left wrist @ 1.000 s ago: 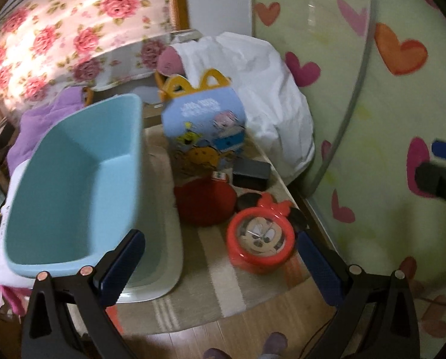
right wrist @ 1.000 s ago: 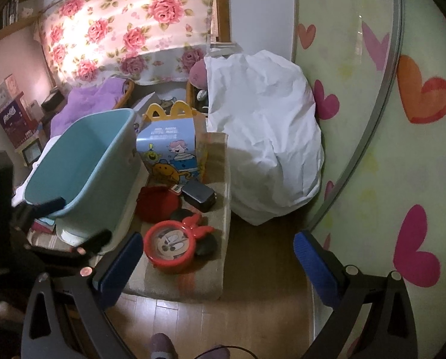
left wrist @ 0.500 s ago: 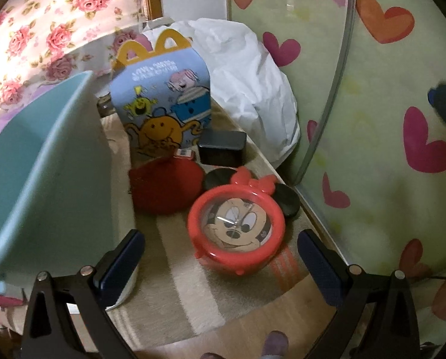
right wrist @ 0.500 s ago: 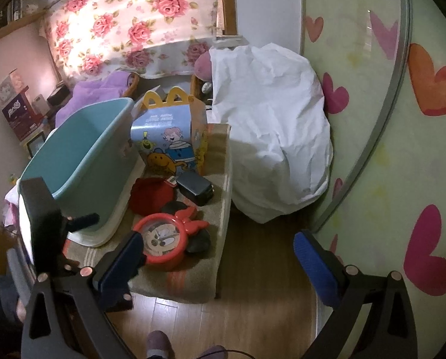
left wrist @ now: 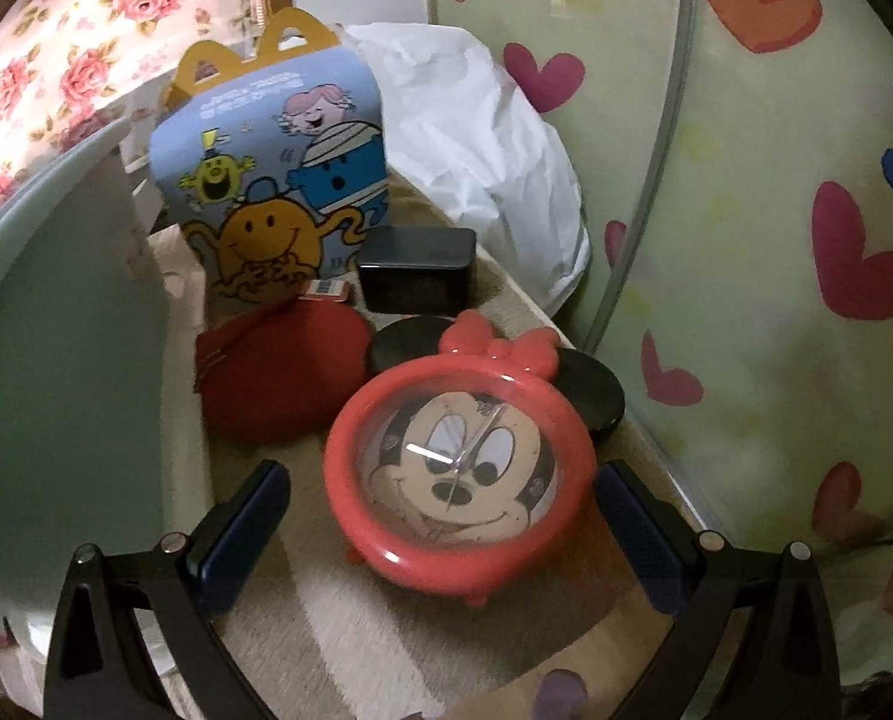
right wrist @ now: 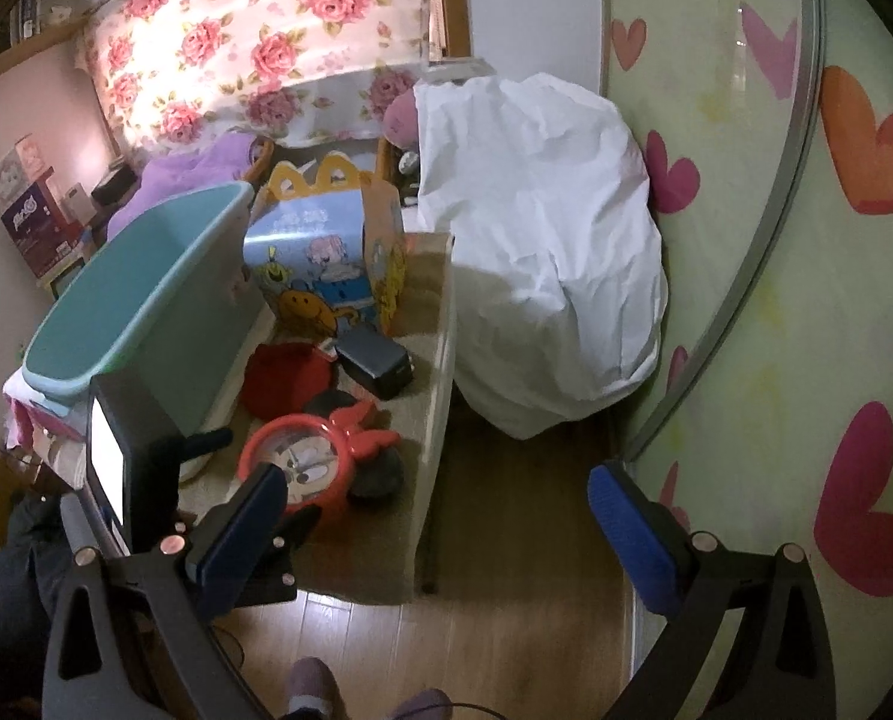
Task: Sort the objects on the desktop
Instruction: 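Move the left gripper down to the red Mickey Mouse clock and close it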
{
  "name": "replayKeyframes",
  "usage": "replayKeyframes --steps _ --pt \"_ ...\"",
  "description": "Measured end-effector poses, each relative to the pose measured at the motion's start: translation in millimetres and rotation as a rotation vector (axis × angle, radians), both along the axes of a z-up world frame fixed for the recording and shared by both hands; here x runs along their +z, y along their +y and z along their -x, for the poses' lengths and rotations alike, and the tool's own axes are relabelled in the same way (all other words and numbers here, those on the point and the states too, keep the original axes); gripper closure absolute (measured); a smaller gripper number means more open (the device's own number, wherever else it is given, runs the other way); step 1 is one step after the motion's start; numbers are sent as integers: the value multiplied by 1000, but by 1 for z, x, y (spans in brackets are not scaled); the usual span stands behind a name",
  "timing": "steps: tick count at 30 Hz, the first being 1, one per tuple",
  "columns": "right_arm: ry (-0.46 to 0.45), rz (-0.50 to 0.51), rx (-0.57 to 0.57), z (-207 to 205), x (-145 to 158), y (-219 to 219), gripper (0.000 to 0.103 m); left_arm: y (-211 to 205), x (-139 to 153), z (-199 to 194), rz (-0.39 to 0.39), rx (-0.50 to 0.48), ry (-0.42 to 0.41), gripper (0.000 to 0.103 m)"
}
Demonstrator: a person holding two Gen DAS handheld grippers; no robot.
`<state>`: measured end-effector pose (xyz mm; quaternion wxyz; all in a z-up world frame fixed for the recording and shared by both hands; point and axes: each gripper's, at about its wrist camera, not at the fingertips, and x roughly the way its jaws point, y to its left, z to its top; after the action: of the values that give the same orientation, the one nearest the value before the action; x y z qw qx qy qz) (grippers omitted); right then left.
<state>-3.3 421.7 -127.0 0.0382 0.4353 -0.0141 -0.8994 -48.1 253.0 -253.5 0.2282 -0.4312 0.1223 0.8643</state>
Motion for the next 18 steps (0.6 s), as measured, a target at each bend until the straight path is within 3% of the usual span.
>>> replayKeyframes --steps 15,18 --pt "-49 -10 -2 8 -18 4 0 21 -28 20 75 -48 -52 0" --pt "-52 -11 -3 9 -18 5 0 18 -32 23 59 -34 -74 1"
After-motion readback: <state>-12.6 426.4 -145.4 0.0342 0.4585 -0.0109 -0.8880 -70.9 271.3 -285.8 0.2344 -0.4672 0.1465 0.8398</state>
